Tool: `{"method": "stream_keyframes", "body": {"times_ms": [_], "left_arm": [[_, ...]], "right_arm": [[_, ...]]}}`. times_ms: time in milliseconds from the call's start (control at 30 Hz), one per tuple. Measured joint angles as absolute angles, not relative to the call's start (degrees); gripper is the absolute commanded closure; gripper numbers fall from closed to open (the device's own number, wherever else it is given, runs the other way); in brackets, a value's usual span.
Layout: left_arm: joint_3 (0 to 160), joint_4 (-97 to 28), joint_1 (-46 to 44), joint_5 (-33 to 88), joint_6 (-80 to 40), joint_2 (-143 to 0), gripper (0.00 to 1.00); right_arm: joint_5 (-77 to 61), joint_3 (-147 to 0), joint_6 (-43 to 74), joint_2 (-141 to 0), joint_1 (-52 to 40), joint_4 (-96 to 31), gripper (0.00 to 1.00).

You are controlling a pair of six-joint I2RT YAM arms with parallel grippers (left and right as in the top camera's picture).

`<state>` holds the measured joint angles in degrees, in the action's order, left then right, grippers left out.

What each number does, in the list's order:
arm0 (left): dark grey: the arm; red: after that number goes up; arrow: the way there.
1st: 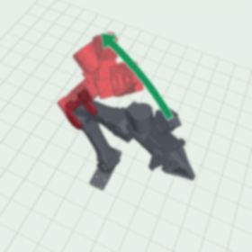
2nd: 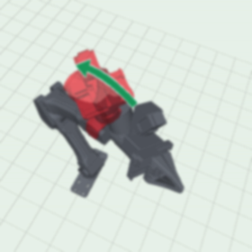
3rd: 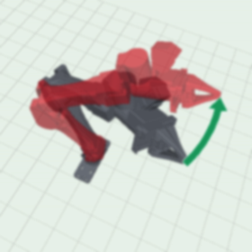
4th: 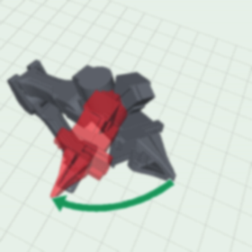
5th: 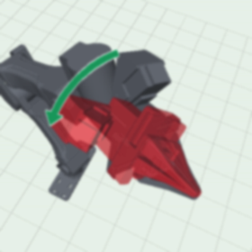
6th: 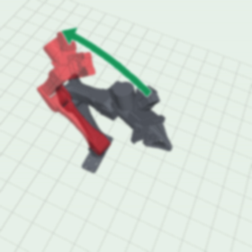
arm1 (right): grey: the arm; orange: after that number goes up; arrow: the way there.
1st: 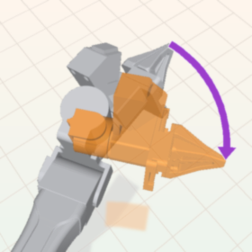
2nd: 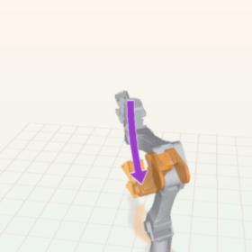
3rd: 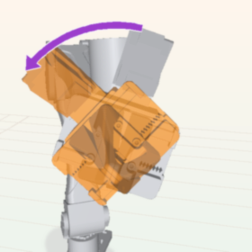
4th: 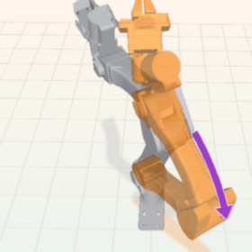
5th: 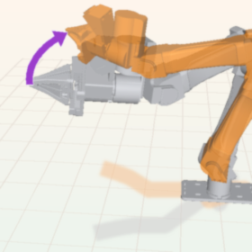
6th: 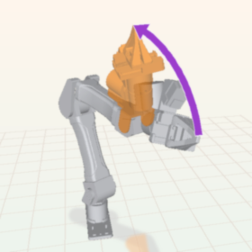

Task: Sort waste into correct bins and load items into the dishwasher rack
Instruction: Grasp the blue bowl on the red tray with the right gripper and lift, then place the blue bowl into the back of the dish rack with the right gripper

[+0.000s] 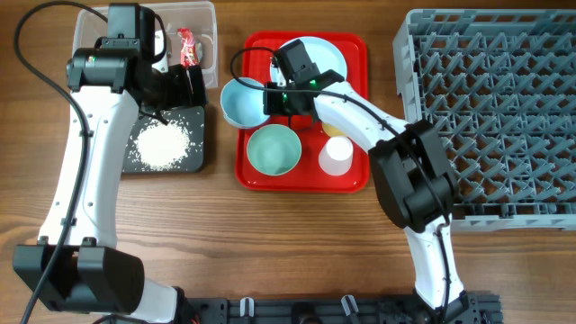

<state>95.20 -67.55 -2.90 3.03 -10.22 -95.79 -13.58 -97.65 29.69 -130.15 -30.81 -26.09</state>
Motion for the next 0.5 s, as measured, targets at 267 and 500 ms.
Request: {"method": "stream_keyframes", "body": {"times_ms": [267,500], "left_arm": [[95.2,-67.6,-2.9,3.0,-10.2,-95.8,0.0],[95.2,-67.5,-2.9,3.0,-10.2,-95.8,0.0]], "right_arm": [[13.4,-98.6,16.4,-106.7,-26.7,-38.9,0.96],[46.0,-99.9,-2.8,-99.0,-16.2,-36.6,0.96]]}}
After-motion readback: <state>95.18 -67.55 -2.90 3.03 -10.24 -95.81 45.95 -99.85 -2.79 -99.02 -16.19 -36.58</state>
